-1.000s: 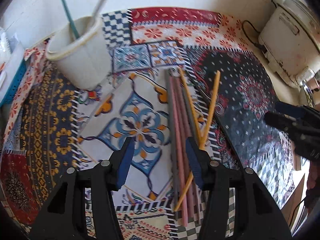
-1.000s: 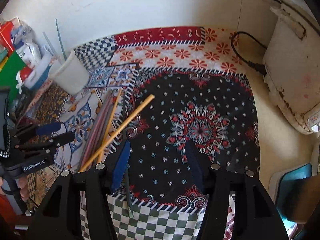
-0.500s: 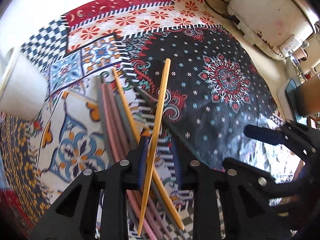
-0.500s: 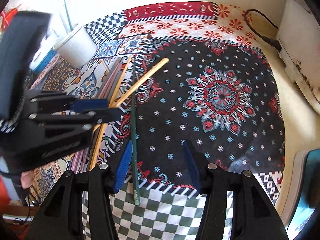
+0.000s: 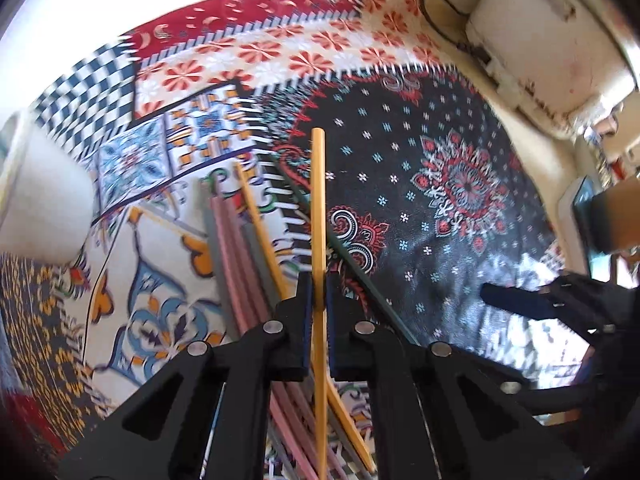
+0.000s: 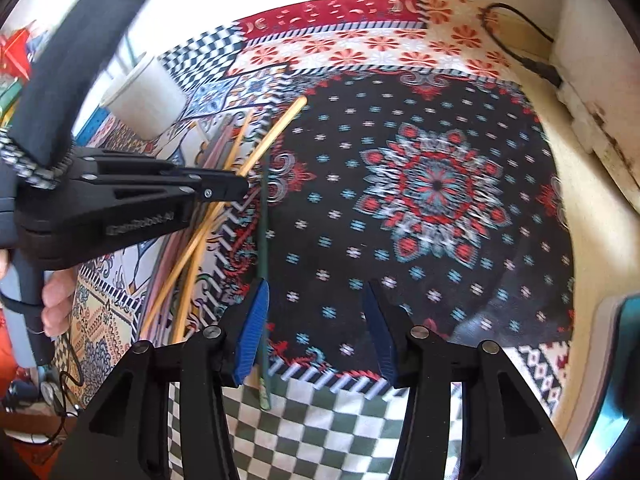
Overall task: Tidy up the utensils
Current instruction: 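Grasp the yellow stick with the left tool while the right tool grasps the dark green stick, then lift the yellow stick with the left tool while the right tool lifts the dark green stick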
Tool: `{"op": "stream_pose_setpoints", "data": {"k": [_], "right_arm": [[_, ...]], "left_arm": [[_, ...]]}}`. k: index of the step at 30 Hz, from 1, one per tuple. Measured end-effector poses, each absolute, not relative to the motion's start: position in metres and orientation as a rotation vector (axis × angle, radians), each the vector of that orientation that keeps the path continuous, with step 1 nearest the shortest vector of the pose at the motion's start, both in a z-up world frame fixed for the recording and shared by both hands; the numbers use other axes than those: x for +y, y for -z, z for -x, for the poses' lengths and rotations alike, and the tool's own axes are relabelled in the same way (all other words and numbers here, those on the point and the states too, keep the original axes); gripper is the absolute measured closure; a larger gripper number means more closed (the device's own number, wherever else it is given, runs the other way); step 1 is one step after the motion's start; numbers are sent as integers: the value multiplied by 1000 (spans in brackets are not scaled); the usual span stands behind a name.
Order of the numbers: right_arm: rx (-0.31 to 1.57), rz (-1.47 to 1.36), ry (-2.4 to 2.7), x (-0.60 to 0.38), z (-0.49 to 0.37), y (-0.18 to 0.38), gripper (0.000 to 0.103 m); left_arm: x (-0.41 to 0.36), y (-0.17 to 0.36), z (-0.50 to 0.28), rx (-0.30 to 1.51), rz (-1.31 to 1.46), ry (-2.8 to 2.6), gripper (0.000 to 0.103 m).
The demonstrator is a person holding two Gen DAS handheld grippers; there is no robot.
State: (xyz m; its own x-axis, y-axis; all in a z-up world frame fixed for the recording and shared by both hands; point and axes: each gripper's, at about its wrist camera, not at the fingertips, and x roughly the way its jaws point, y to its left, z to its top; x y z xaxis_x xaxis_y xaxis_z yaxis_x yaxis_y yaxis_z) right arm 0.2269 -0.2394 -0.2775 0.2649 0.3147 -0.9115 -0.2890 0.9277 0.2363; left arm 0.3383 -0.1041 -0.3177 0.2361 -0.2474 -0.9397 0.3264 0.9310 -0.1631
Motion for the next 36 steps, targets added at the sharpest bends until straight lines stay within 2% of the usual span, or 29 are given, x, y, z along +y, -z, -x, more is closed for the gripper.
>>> {"op": "stream_pose_setpoints", "data": {"k": [4, 10, 12, 14, 23, 28, 36], "right_arm": [[1250, 36, -457, -216, -233, 282, 59], [1238, 152, -458, -188, -243, 290, 78], [1229, 189, -445, -183, -247, 290, 89], [1231, 215, -438, -180, -252, 290, 94], [1250, 223, -404, -162, -281, 293, 97], [1280, 98, -367, -164, -296, 294, 98], [1148, 20, -357, -178, -282, 246, 98]], "left_arm": [[-78, 303, -323, 1243, -17, 362, 98], [-34, 289, -302, 1205, 55, 273, 98], [-24, 285, -297, 1190, 84, 249, 98], [-14, 281, -293, 1171, 102, 224, 98], [7, 277, -275, 1138, 168, 201, 98], [11, 265, -269, 1105, 184, 196, 98], [19, 235, -261, 1036, 195, 180, 98]]}}
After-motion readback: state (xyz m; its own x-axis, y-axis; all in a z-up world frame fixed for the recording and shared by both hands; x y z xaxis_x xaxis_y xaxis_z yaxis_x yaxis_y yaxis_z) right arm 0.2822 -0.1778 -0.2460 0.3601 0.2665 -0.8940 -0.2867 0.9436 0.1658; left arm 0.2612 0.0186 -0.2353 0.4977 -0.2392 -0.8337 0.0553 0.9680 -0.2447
